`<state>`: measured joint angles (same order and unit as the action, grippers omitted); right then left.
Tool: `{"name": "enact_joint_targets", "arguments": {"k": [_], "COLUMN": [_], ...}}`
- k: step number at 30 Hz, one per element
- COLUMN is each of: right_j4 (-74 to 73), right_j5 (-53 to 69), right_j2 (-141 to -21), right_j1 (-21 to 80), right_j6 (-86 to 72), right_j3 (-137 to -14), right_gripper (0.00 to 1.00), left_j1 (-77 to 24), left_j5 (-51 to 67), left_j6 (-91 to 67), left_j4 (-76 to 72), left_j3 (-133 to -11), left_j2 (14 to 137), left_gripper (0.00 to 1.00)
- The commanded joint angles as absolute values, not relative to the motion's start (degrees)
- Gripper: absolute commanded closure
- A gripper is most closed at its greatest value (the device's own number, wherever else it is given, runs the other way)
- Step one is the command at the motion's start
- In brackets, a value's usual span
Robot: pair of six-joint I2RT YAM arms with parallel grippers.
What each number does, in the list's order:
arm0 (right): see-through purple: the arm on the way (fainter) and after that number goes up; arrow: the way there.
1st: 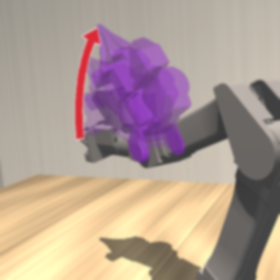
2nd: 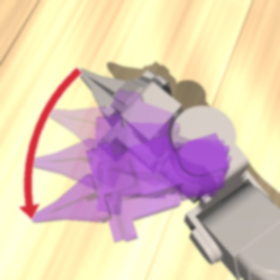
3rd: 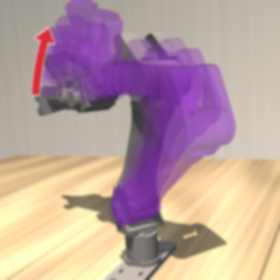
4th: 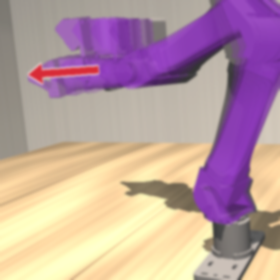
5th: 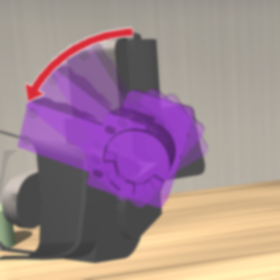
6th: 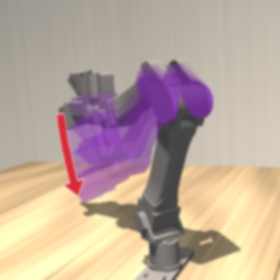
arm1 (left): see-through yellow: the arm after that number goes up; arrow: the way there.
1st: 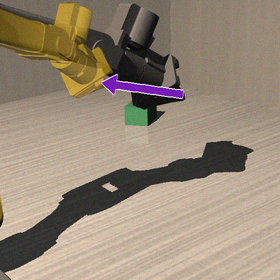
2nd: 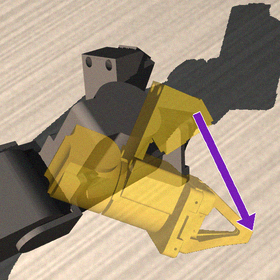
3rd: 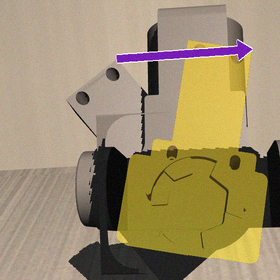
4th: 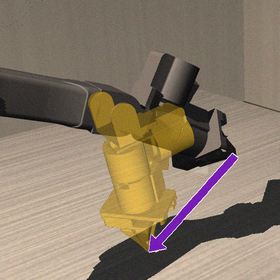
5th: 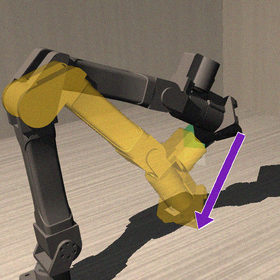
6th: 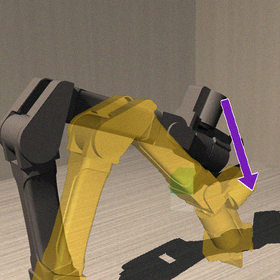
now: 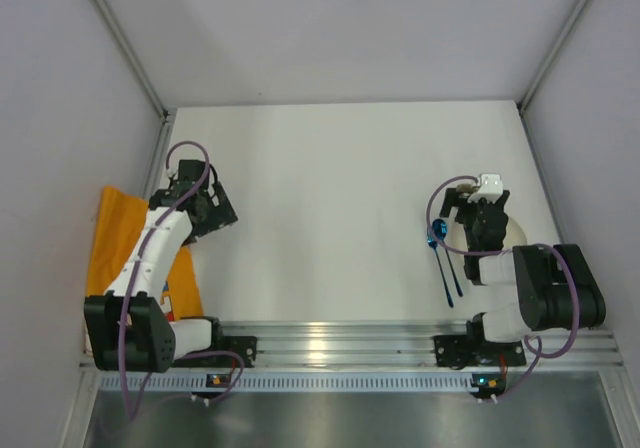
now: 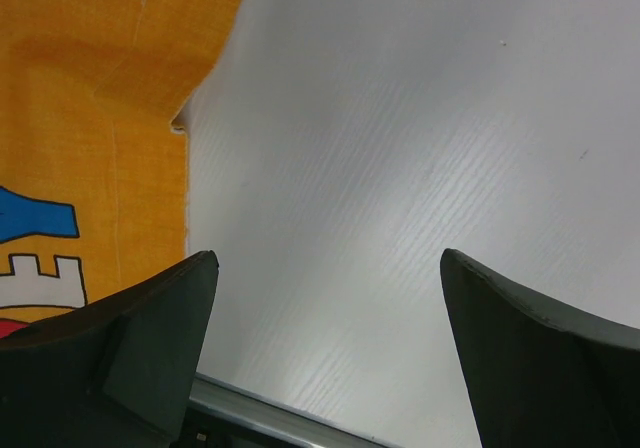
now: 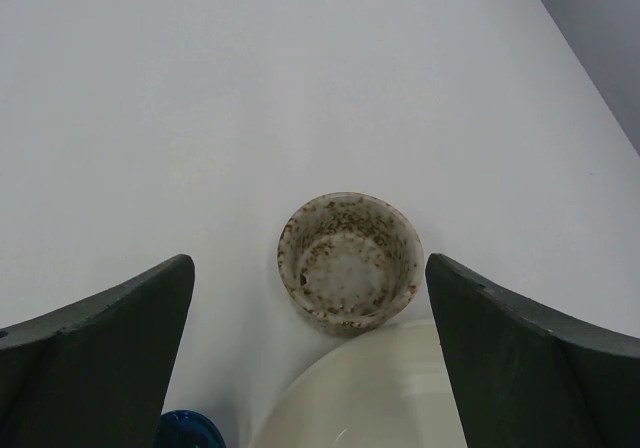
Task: Set the dinner table for one person
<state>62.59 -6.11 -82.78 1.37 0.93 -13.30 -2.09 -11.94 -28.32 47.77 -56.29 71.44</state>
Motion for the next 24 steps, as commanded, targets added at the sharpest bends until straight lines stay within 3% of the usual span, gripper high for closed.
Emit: {"name": "enact_joint_targets", "arguments": {"k": [1, 6, 24], "right_j4": [66.18, 66.18, 66.09], "right_j5": [-5.27, -5.27, -5.27], "right_j2": [-83.06, -82.88, -82.97], "right_j1": [1.32, 1.41, 1.41], "right_j6": [1.05, 1.05, 1.05], "right_j3": [-14.77, -14.77, -14.77], "right_gripper": [0.0, 0.0, 0.0], "left_j1": [-1.23, -0.62, 6.06], "left_j5": [-16.43, -10.21, -25.49], "left_j6": [-30.67, -31.03, -31.2], "left_j4": [52.2, 50.63, 53.26], "left_j3": [-56.51, -52.74, -61.52], "left_j2": [68.99, 69.61, 87.71], "left_gripper": [0.02, 0.02, 0.02]}}
